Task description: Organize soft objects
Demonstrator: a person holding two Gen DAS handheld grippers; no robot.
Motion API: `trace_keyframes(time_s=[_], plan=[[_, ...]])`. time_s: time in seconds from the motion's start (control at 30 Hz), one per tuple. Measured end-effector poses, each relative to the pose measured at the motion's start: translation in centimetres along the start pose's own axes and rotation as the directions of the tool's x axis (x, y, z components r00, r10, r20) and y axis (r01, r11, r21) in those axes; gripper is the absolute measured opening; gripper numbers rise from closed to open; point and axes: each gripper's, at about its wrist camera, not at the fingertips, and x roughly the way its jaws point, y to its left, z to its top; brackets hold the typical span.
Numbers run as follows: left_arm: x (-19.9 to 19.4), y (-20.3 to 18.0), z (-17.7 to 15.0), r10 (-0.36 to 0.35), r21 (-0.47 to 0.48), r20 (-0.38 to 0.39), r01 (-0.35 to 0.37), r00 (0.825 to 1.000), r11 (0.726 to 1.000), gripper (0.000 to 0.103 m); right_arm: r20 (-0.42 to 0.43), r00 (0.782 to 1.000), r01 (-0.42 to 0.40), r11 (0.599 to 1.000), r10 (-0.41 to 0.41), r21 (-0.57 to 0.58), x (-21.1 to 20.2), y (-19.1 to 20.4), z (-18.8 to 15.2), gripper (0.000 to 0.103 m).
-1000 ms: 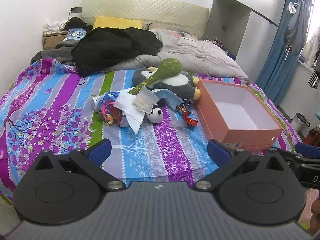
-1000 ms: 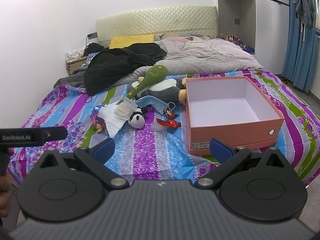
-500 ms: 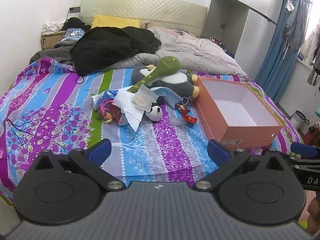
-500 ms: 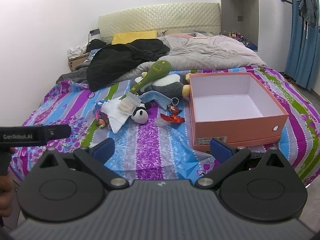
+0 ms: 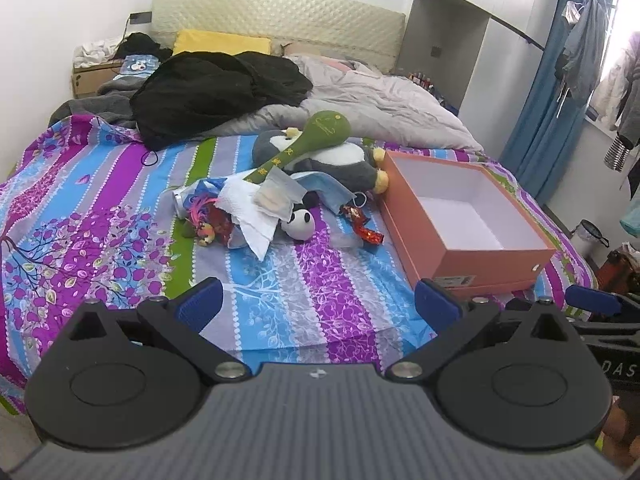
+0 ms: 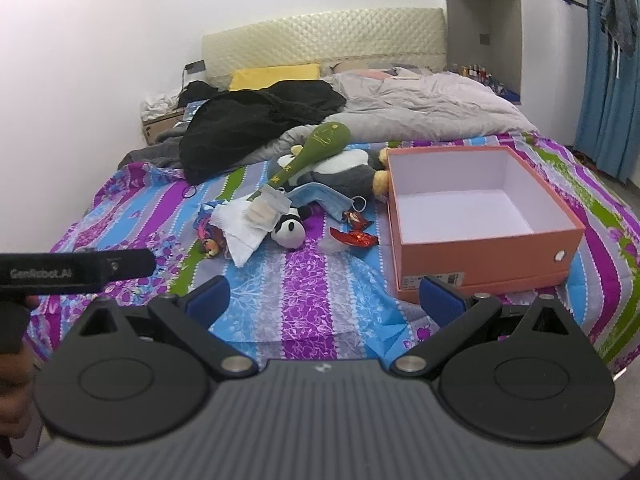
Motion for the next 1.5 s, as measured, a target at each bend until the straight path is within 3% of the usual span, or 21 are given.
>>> trace_keyframes(time_s=[0.9, 1.0, 1.17, 1.5], plan=[[2.9, -0.5, 0.1, -0.001, 0.026, -0.029, 0.002, 1.000, 1.000, 0.103, -0.008, 1.000, 0.030, 0.999, -0.030, 0.012, 1.2, -1.0, -0.4, 0.101], [3.6, -0.2, 0.2, -0.011, -0.004, -0.026, 0.010, 1.000, 1.000, 0.103, -0.011, 0.999, 0.036, 0.999, -0.036, 0.017, 1.9, -1.2, -0.3, 0.101], [4.8, -0.4, 0.8, -0.011, 0.041, -0.020, 0.012, 1.000, 0.999, 0.103, -0.002, 0.998, 0.068, 0.998, -0.068, 0.005, 3.2, -1.3, 0.2, 0.101], [10.8, 0.4, 2.3, 0.029, 0.052, -0.100, -0.024, 0.995, 0.998, 0.103, -0.056, 0.998, 0.042, 0.999, -0.041, 0.025, 8.5, -2.2, 1.5, 0.101]])
